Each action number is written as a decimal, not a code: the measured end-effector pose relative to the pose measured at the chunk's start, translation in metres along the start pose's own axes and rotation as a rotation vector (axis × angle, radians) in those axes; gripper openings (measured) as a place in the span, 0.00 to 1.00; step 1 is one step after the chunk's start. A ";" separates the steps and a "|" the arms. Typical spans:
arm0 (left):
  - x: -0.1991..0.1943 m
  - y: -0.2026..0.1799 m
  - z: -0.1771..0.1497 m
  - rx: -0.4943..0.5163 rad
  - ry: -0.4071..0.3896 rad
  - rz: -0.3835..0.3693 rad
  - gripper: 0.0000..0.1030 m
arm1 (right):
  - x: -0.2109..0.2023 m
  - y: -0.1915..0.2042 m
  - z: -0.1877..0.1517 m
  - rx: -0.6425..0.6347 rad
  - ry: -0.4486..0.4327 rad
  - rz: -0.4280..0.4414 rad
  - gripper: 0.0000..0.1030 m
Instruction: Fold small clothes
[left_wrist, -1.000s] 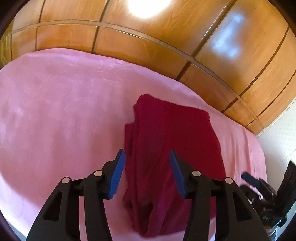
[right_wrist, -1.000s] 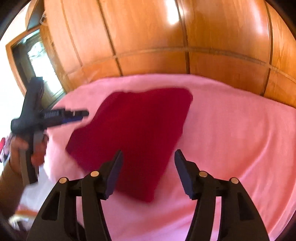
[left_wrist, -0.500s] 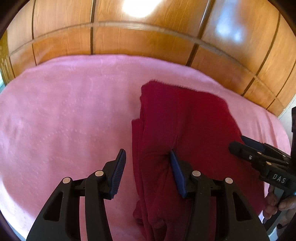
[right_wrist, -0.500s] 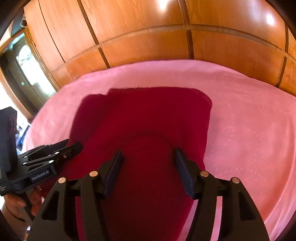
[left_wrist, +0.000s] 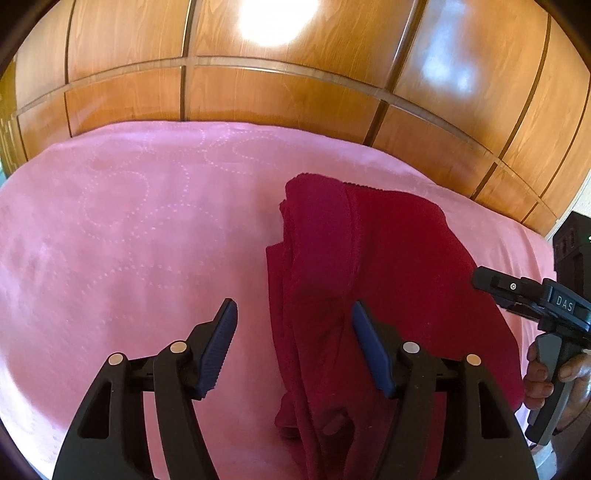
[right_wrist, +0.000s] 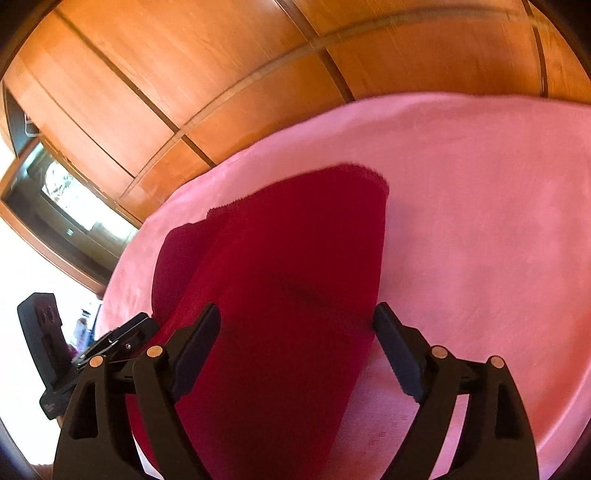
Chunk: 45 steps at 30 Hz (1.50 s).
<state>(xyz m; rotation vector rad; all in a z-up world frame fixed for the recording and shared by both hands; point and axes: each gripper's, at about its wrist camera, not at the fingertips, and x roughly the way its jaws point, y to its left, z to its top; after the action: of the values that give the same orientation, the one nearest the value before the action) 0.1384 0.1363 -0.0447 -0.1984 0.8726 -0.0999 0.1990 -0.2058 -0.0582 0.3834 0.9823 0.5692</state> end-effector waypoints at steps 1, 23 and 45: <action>0.001 0.001 -0.001 -0.006 0.003 -0.006 0.62 | 0.000 -0.002 0.000 0.010 0.003 0.010 0.83; 0.050 0.046 -0.021 -0.271 0.145 -0.523 0.37 | 0.002 -0.001 -0.014 0.038 0.061 0.148 0.46; 0.083 -0.269 0.027 0.163 0.244 -0.723 0.30 | -0.228 -0.121 -0.050 0.145 -0.329 -0.305 0.42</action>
<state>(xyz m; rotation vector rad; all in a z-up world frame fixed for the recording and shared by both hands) 0.2102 -0.1371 -0.0325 -0.3467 0.9957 -0.8812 0.0916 -0.4381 0.0021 0.4310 0.7469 0.1510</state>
